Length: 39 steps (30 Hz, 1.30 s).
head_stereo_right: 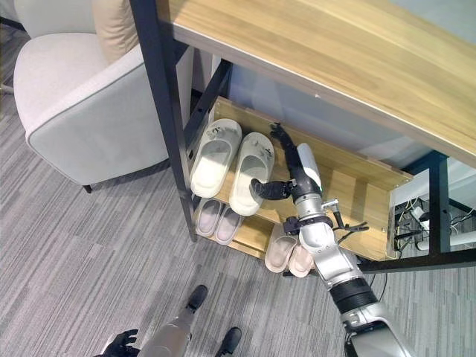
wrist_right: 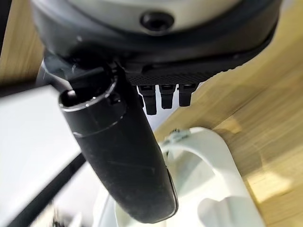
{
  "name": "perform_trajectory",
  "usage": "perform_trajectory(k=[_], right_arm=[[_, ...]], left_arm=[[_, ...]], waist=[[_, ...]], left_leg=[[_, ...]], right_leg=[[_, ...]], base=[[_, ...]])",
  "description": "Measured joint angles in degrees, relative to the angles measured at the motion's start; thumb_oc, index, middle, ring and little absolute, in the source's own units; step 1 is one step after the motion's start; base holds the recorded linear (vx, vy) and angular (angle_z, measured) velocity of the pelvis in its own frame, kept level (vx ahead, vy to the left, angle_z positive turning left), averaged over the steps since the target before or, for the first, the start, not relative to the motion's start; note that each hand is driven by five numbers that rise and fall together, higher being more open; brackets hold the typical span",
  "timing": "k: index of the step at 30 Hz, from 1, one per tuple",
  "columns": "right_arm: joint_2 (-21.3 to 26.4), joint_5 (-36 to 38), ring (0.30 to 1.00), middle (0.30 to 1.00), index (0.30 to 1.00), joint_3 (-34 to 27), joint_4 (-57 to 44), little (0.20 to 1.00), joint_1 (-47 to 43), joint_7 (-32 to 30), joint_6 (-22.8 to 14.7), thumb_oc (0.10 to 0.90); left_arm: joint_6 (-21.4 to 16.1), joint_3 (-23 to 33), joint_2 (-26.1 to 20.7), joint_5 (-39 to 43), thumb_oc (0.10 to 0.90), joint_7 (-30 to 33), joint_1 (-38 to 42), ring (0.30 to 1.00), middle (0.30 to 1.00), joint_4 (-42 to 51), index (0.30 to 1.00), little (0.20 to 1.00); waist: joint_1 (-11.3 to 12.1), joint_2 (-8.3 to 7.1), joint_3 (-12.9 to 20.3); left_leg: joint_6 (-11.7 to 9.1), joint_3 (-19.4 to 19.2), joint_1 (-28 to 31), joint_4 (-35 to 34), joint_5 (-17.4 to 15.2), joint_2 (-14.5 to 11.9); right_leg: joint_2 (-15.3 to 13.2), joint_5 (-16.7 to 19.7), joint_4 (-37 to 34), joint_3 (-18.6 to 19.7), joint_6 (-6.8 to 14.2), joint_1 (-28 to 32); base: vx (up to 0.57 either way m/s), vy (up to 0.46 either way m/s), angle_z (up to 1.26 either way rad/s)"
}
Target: Arrange the slippers neatly on the shoe rack.
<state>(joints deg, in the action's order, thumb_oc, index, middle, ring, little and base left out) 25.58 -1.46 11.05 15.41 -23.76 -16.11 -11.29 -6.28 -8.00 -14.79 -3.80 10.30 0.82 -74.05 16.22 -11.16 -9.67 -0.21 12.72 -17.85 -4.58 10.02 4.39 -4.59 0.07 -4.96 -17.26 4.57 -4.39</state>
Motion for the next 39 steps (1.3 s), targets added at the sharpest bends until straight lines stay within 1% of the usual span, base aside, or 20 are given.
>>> perform_trajectory(k=[1, 3, 6, 8, 11, 12, 13, 15, 16, 18, 21, 22, 27, 29, 31, 33, 39], right_arm=[[-1.3, 0.3, 0.9, 0.9, 0.9, -1.6, -0.2, 0.9, 0.7, -0.8, -0.6, 0.8], [-1.4, 1.4, 0.9, 0.9, 0.9, -3.0, -1.1, 0.9, 1.6, -1.5, -0.9, 0.8], [-2.3, 2.2, 0.9, 0.9, 0.9, -6.3, -4.7, 0.9, 4.2, -3.7, -2.2, 0.8], [-2.8, 2.2, 0.9, 0.9, 0.9, -7.4, -6.2, 0.9, 7.0, -4.3, -3.0, 0.8], [-1.4, 1.8, 0.9, 0.9, 0.9, -7.5, -6.2, 0.9, 11.8, -3.9, -3.3, 0.8], [-2.0, 1.6, 0.9, 0.9, 0.9, -7.3, -6.3, 0.9, 15.4, -2.7, -2.9, 0.8], [-2.2, 1.7, 0.9, 0.9, 0.9, -7.4, -6.2, 0.9, 17.1, -2.5, -2.9, 0.8], [-3.0, 1.8, 0.9, 0.9, 0.9, -7.5, -6.2, 0.9, 19.5, -1.4, -2.8, 0.8], [-3.0, 2.2, 0.9, 0.9, 0.9, -7.4, -6.2, 0.9, 21.4, 0.1, -2.7, 0.8], [-3.1, 3.3, 0.9, 0.9, 0.9, -7.3, -6.2, 0.9, 22.7, 1.9, -2.7, 0.8], [-2.9, 5.6, 0.9, 0.9, 0.9, -5.0, -6.2, 0.9, 23.5, 4.8, -2.7, 0.8], [-2.7, 6.7, 0.9, 0.9, 0.9, -2.7, -6.2, 0.9, 23.9, 6.7, -2.7, 0.8], [-2.7, 7.3, 0.9, 0.9, 0.9, 1.7, -5.9, 0.9, 23.7, 10.8, -2.6, 0.8], [-2.8, 8.5, 0.9, 0.9, 0.9, 2.1, -5.5, 0.9, 23.6, 11.9, -2.1, 0.8], [-2.8, 9.2, 0.9, 0.9, 0.9, 2.1, -5.3, 0.9, 23.6, 12.0, -1.9, 0.8], [-2.8, 10.9, 0.9, 0.9, 0.9, 3.0, -2.3, 0.9, 23.0, 12.6, -1.3, 0.8], [-3.2, 11.3, 0.9, 0.9, 0.9, 6.2, 0.4, 0.9, 22.1, 13.1, -1.0, 0.8]], left_arm=[[0.0, 0.7, 0.1, -0.5, 0.8, -0.2, -0.2, 0.9, 0.9, 0.0, 0.9, 0.9], [0.0, 1.4, 0.2, -1.2, 0.8, -0.8, -0.2, 0.9, 0.9, -0.1, 0.9, 0.9], [0.0, 1.4, 0.5, -1.3, 0.8, -0.8, -0.2, 0.9, 0.9, 0.0, 0.9, 0.9], [0.0, 1.5, 0.4, -1.5, 0.8, -0.7, -0.2, 0.9, 0.9, 0.2, 0.9, 0.9], [0.0, 1.8, 0.4, -1.5, 0.8, -0.8, -0.3, 0.9, 0.9, 0.2, 0.9, 0.9], [0.0, 3.5, 0.4, -1.5, 0.8, -0.8, -1.3, 0.9, 0.9, 0.2, 0.9, 0.9], [0.0, 3.6, 0.4, -1.5, 0.8, -0.8, -1.6, 0.9, 0.9, 0.1, 0.9, 0.9], [0.1, 3.7, 0.4, -1.5, 0.8, -1.0, -2.2, 0.9, 0.9, -0.3, 0.9, 0.9], [0.1, 3.7, 0.5, -1.5, 0.8, -1.1, -2.2, 0.9, 0.9, -0.7, 0.9, 0.9], [0.1, 3.8, 0.4, -1.5, 0.8, -1.1, -2.3, 0.9, 0.9, -0.7, 0.9, 0.9], [0.1, 3.8, 0.3, -1.5, 0.8, -1.2, -2.8, 0.9, 0.9, -0.8, 0.9, 0.9], [0.1, 3.8, 0.3, -1.5, 0.8, -1.5, -3.3, 0.9, 0.9, -0.8, 0.9, 0.9], [0.0, 3.7, 0.3, -1.5, 0.8, -2.2, -3.5, 0.9, 0.9, -0.8, 0.9, 0.9], [0.0, 3.7, 0.3, -1.5, 0.8, -2.3, -3.9, 0.9, 0.9, -0.8, 0.9, 0.9], [0.0, 3.7, 0.3, -1.5, 0.8, -2.3, -4.1, 0.9, 0.9, -0.8, 0.9, 0.9], [0.0, 3.7, 0.2, -1.5, 0.8, -2.3, -4.2, 0.9, 0.9, -0.9, 0.9, 0.9], [0.0, 3.7, -0.1, -1.5, 0.8, -2.3, -4.3, 0.9, 0.9, -1.4, 0.9, 0.9]], waist=[[0.1, 0.15, 0.1], [0.1, 0.71, 0.4], [-0.2, 2.59, 1.7], [-0.4, 3.06, 2.1], [-1.3, 2.74, 2.6], [-2.0, 1.97, 3.3], [-2.5, 1.75, 3.5], [-3.7, 1.51, 4.1], [-3.8, 1.52, 4.1], [-4.1, 1.56, 4.7], [-4.8, 1.47, 5.3], [-5.2, 1.3, 6.1], [-5.1, 1.05, 6.8], [-5.0, 0.91, 6.9], [-5.1, 0.81, 7.0], [-5.0, 0.63, 7.1], [-5.0, 0.58, 7.2]], left_leg=[[0.0, 0.0, 0.0, 0.0, 0.0, 0.1], [0.1, 0.1, -0.1, 0.0, 0.0, 0.2], [0.1, 0.2, 0.1, 0.0, -0.1, 0.6], [0.2, 0.2, 1.0, 0.0, -0.4, 0.6], [0.3, 0.1, 1.3, 0.0, -0.4, 0.6], [0.4, 0.1, 1.9, 0.0, -0.6, 0.6], [0.5, -0.2, 2.1, 0.0, -0.7, 0.6], [0.5, -0.4, 2.5, 0.0, -0.7, 0.6], [0.6, -1.1, 3.2, 0.0, -0.8, 0.6], [1.0, -1.5, 3.4, 0.0, -1.1, 0.5], [1.3, -1.8, 4.0, 0.0, -1.3, 0.5], [1.4, -2.4, 4.1, 0.0, -1.4, 0.4], [1.3, -2.8, 4.3, 0.0, -1.2, 0.3], [1.3, -2.8, 4.3, 0.0, -1.3, 0.4], [1.3, -2.8, 4.4, 0.0, -1.2, 0.4], [1.6, -2.8, 4.8, 0.0, -1.5, 0.3], [1.6, -2.8, 4.8, 0.0, -1.6, 0.4]], right_leg=[[0.0, 0.0, 0.0, 0.0, 0.0, 0.0], [-0.2, 0.0, 0.0, -0.1, 0.0, 0.0], [-0.4, -0.1, 0.0, -0.4, 0.2, 0.3], [-0.4, -0.2, 0.0, -0.3, 0.2, 1.1], [-0.6, -0.2, 0.0, -0.1, 0.3, 1.5], [-0.6, -0.2, 0.0, 0.0, 0.3, 2.1], [-0.7, -0.2, 0.0, 0.3, 0.3, 2.0], [-0.8, -0.2, 0.0, 0.6, 0.3, 2.3], [-0.9, -0.2, 0.0, 1.4, 0.3, 2.8], [-0.9, -0.2, 0.0, 1.8, 0.3, 2.8], [-1.0, -0.2, 0.0, 2.3, 0.3, 3.2], [-1.1, -0.2, 0.0, 2.7, 0.3, 3.2], [-1.1, -0.1, 0.0, 2.8, 0.3, 3.2], [-1.1, -0.1, 0.0, 2.8, 0.3, 3.2], [-1.1, -0.1, 0.0, 2.8, 0.3, 3.3], [-1.1, -0.2, 0.0, 2.8, 0.3, 3.8], [-1.1, -0.2, 0.0, 2.8, 0.3, 3.8]], base=[[0.0, 0.0, 0.0], [0.0, 0.0, 0.0], [0.03, 0.003, 0.05], [0.01, 0.004, 0.02], [0.01, 0.001, -0.01], [0.01, 0.008, -0.08], [0.01, 0.008, -0.1], [0.01, 0.003, -0.13], [0.01, 0.0, -0.19], [0.0, -0.003, -0.13], [-0.01, -0.002, -0.1], [-0.01, -0.002, -0.15], [0.0, -0.002, -0.05], [0.0, 0.0, 0.0], [0.0, 0.0, 0.0], [0.0, 0.0, 0.0], [0.0, 0.0, 0.0]])
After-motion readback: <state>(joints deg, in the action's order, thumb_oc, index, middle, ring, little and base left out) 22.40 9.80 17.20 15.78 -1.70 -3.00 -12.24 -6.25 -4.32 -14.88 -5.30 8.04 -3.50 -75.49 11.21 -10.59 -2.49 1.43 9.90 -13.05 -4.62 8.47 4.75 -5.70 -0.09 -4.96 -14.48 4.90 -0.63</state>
